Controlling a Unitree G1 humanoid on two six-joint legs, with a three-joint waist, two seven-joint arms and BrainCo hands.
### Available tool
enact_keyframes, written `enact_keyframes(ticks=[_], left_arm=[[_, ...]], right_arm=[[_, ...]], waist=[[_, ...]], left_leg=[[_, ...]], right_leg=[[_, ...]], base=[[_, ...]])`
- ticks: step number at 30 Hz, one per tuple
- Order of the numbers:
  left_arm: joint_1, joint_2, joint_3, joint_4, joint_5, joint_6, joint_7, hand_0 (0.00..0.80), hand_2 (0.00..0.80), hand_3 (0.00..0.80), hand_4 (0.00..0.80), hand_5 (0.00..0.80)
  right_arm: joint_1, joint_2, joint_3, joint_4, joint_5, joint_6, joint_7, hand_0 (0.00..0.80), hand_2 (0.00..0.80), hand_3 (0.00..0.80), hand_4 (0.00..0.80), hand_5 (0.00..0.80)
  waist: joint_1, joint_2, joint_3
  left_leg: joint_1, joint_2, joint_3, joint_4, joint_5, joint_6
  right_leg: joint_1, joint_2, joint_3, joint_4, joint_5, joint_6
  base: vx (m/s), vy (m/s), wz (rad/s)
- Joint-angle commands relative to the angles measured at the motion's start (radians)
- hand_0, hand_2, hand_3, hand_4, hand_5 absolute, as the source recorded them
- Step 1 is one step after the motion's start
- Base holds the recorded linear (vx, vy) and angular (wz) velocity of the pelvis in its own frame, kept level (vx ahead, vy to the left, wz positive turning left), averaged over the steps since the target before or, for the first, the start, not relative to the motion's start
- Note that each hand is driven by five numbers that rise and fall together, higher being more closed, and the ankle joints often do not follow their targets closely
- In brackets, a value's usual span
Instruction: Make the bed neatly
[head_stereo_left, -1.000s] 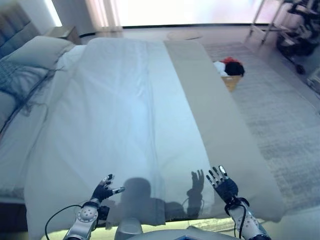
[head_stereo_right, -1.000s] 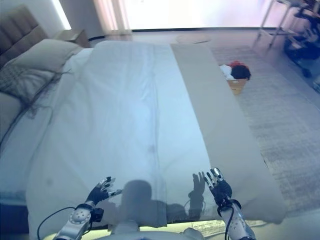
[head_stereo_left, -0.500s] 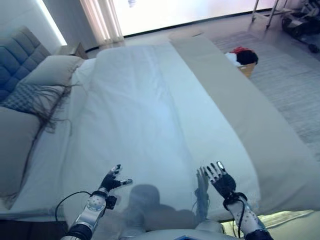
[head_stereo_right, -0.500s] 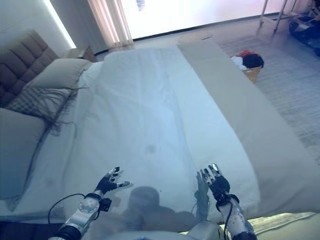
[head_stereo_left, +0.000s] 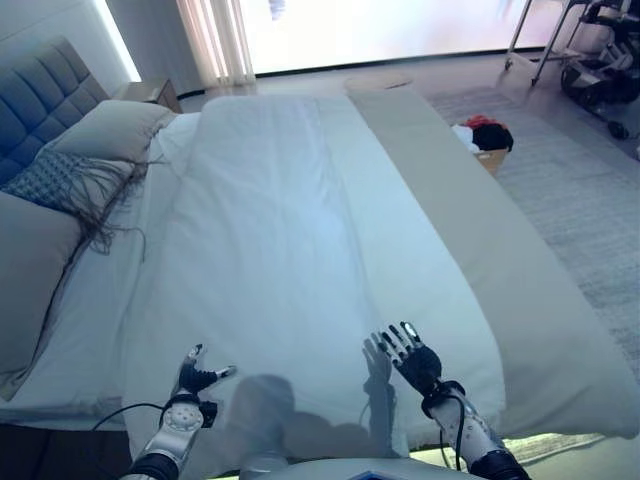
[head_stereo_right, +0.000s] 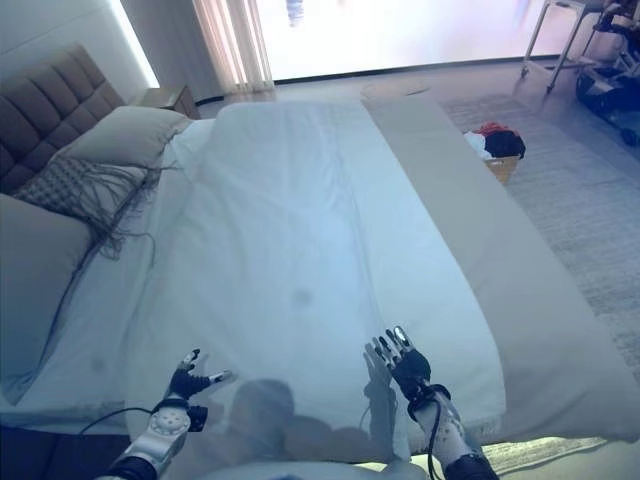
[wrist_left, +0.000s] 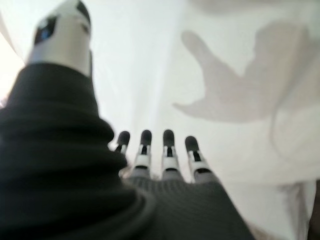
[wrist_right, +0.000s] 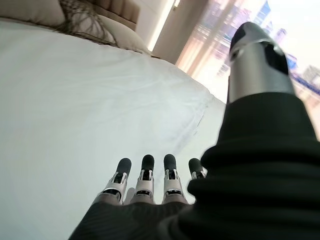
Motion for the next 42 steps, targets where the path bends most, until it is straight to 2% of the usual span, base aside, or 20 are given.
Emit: enact_keyframes(ticks=[1, 4, 7, 8, 10, 11, 12, 13, 15, 18, 20, 22, 25, 27, 31, 34, 38, 42], left_arm=[[-0.109, 0.063, 0.044, 0.050, 0.145, 0.035, 0.141, 0.000, 0.000, 0.000, 0.000, 0.000], [-0.087, 0.061, 0.019, 0.088, 0.209, 0.100, 0.192, 0.000, 0.000, 0.000, 0.000, 0.000], [-0.056, 0.063, 0.001, 0.122, 0.219, 0.150, 0.220, 0.000, 0.000, 0.000, 0.000, 0.000], [-0.057, 0.069, -0.011, 0.123, 0.205, 0.164, 0.226, 0.000, 0.000, 0.000, 0.000, 0.000], [-0.077, 0.081, -0.031, 0.126, 0.174, 0.171, 0.245, 0.000, 0.000, 0.000, 0.000, 0.000], [-0.097, 0.092, -0.041, 0.122, 0.165, 0.158, 0.259, 0.000, 0.000, 0.000, 0.000, 0.000], [-0.107, 0.101, -0.046, 0.117, 0.168, 0.143, 0.264, 0.000, 0.000, 0.000, 0.000, 0.000], [-0.112, 0.109, -0.046, 0.110, 0.177, 0.137, 0.266, 0.000, 0.000, 0.000, 0.000, 0.000], [-0.109, 0.130, -0.039, 0.067, 0.160, 0.140, 0.274, 0.000, 0.000, 0.000, 0.000, 0.000], [-0.135, 0.138, -0.040, 0.061, 0.017, 0.134, 0.327, 0.000, 0.000, 0.000, 0.000, 0.000], [-0.160, 0.141, -0.025, 0.075, -0.060, 0.146, 0.310, 0.000, 0.000, 0.000, 0.000, 0.000], [-0.171, 0.140, -0.012, 0.084, -0.101, 0.183, 0.292, 0.000, 0.000, 0.000, 0.000, 0.000], [-0.188, 0.113, 0.017, 0.132, -0.220, 0.149, 0.303, 0.000, 0.000, 0.000, 0.000, 0.000], [-0.184, 0.097, 0.047, 0.155, -0.267, 0.136, 0.317, 0.000, 0.000, 0.000, 0.000, 0.000], [-0.181, 0.078, 0.121, 0.205, -0.394, 0.094, 0.347, 0.000, 0.000, 0.000, 0.000, 0.000], [-0.201, 0.079, 0.167, 0.215, -0.431, 0.075, 0.369, 0.000, 0.000, 0.000, 0.000, 0.000], [-0.245, 0.088, 0.162, 0.203, -0.433, 0.088, 0.419, 0.000, 0.000, 0.000, 0.000, 0.000], [-0.279, 0.103, 0.170, 0.198, -0.508, 0.091, 0.451, 0.000, 0.000, 0.000, 0.000, 0.000]], right_arm=[[-0.048, 0.021, -0.034, -0.034, 0.020, -0.018, 0.008, 0.000, 0.000, 0.000, 0.000, 0.000], [-0.035, 0.004, -0.051, -0.037, 0.036, -0.022, 0.016, 0.000, 0.000, 0.000, 0.000, 0.000], [-0.013, -0.006, -0.070, -0.042, 0.017, -0.009, 0.011, 0.000, 0.000, 0.000, 0.000, 0.000], [-0.006, -0.004, -0.070, -0.049, 0.014, -0.020, 0.006, 0.000, 0.000, 0.000, 0.000, 0.000], [-0.002, 0.004, -0.061, -0.062, 0.023, -0.050, -0.003, 0.000, 0.000, 0.000, 0.000, 0.000], [-0.004, 0.007, -0.049, -0.071, 0.041, -0.080, 0.001, 0.000, 0.000, 0.000, 0.000, 0.000], [-0.006, 0.011, -0.040, -0.076, 0.056, -0.100, 0.003, 0.000, 0.000, 0.000, 0.000, 0.000], [-0.007, 0.018, -0.037, -0.079, 0.065, -0.111, 0.005, 0.000, 0.000, 0.000, 0.000, 0.000], [-0.017, 0.038, -0.030, -0.090, 0.070, -0.134, 0.014, 0.000, 0.000, 0.000, 0.000, 0.000], [-0.083, 0.026, 0.013, -0.083, 0.058, -0.153, -0.004, 0.000, 0.000, 0.000, 0.000, 0.000], [-0.129, 0.024, 0.031, -0.071, 0.043, -0.173, -0.014, 0.000, 0.000, 0.000, 0.000, 0.000], [-0.147, 0.018, 0.033, -0.076, 0.056, -0.189, -0.012, 0.000, 0.000, 0.000, 0.000, 0.000], [-0.169, 0.000, 0.014, -0.075, 0.079, -0.221, -0.021, 0.000, 0.000, 0.000, 0.000, 0.000], [-0.186, -0.014, -0.011, -0.078, 0.082, -0.218, -0.014, 0.000, 0.000, 0.000, 0.000, 0.000], [-0.199, -0.039, -0.038, -0.098, 0.062, -0.197, -0.025, 0.000, 0.000, 0.000, 0.000, 0.000], [-0.208, -0.054, -0.039, -0.096, 0.063, -0.212, -0.005, 0.000, 0.000, 0.000, 0.000, 0.000], [-0.228, -0.079, -0.048, -0.110, 0.065, -0.226, 0.004, 0.000, 0.000, 0.000, 0.000, 0.000], [-0.235, -0.106, -0.069, -0.110, 0.091, -0.243, -0.002, 0.000, 0.000, 0.000, 0.000, 0.000]], waist=[[-0.004, -0.062, 0.050], [-0.032, -0.070, 0.070], [-0.058, -0.056, 0.082], [-0.061, -0.050, 0.090], [-0.053, -0.057, 0.122], [-0.043, -0.069, 0.158], [-0.035, -0.073, 0.185], [-0.032, -0.080, 0.201], [-0.032, -0.094, 0.246], [-0.031, -0.100, 0.288], [-0.026, -0.102, 0.307], [-0.016, -0.106, 0.315], [0.005, -0.106, 0.327], [0.015, -0.105, 0.332], [0.014, -0.104, 0.338], [0.011, -0.115, 0.348], [0.001, -0.123, 0.356], [-0.010, -0.124, 0.351]], left_leg=[[-0.126, -0.004, -0.023, 0.077, -0.011, -0.102], [-0.141, -0.027, 0.002, 0.203, -0.085, -0.086], [-0.129, -0.038, 0.012, 0.193, -0.105, -0.072], [-0.140, -0.047, 0.014, 0.179, -0.108, -0.062], [-0.192, -0.058, 0.009, 0.204, -0.121, -0.054], [-0.244, -0.067, -0.003, 0.249, -0.140, -0.041], [-0.268, -0.075, -0.024, 0.287, -0.184, -0.036], [-0.291, -0.084, -0.029, 0.314, -0.204, -0.025], [-0.345, -0.088, -0.045, 0.359, -0.228, -0.014], [-0.433, -0.061, -0.043, 0.398, -0.230, -0.027], [-0.485, -0.034, -0.059, 0.415, -0.223, -0.043], [-0.534, -0.008, -0.070, 0.402, -0.189, -0.069], [-0.578, -0.015, -0.081, 0.384, -0.155, -0.085], [-0.607, -0.022, -0.092, 0.377, -0.142, -0.092], [-0.665, -0.037, -0.097, 0.389, -0.128, -0.094], [-0.733, -0.042, -0.105, 0.421, -0.127, -0.095], [-0.828, -0.036, -0.119, 0.478, -0.130, -0.095], [-0.904, -0.038, -0.129, 0.533, -0.139, -0.090]], right_leg=[[0.150, 0.037, -0.087, -0.214, 0.157, -0.039], [0.108, 0.012, -0.084, -0.174, 0.162, -0.047], [0.062, 0.004, -0.060, -0.149, 0.172, -0.038], [0.021, -0.006, -0.052, -0.133, 0.177, -0.024], [-0.046, -0.025, -0.042, -0.106, 0.193, -0.002], [-0.105, -0.050, -0.045, -0.062, 0.214, 0.003], [-0.154, -0.073, -0.031, 0.000, 0.224, 0.020], [-0.195, -0.093, -0.016, 0.036, 0.251, 0.029], [-0.263, -0.120, 0.032, 0.019, 0.310, 0.046], [-0.297, -0.106, 0.010, -0.072, 0.337, 0.049], [-0.348, -0.104, 0.008, -0.066, 0.344, 0.045], [-0.376, -0.098, -0.015, -0.058, 0.333, 0.045], [-0.395, -0.109, -0.055, -0.060, 0.328, 0.043], [-0.430, -0.122, -0.069, -0.045, 0.325, 0.044], [-0.507, -0.140, -0.058, 0.009, 0.307, 0.042], [-0.580, -0.143, -0.041, 0.056, 0.296, 0.038], [-0.681, -0.141, -0.018, 0.118, 0.286, 0.031], [-0.760, -0.136, 0.010, 0.173, 0.284, 0.025]], base=[[-0.129, -0.011, 0.01], [-0.073, 0.064, 0.08], [-0.016, 0.224, 0.02], [-0.180, 0.217, 0.01], [-0.283, 0.111, 0.00], [-0.255, 0.041, -0.11], [-0.227, 0.019, -0.12], [-0.107, 0.003, -0.09], [-0.201, -0.059, 0.08], [-0.251, -0.047, 0.03], [-0.183, -0.083, -0.27], [-0.098, -0.090, -0.18], [-0.069, -0.025, 0.14], [-0.053, 0.066, 0.18], [-0.053, 0.124, 0.16], [-0.088, 0.095, 0.10], [-0.097, 0.065, 0.09], [-0.056, 0.068, 0.07]])
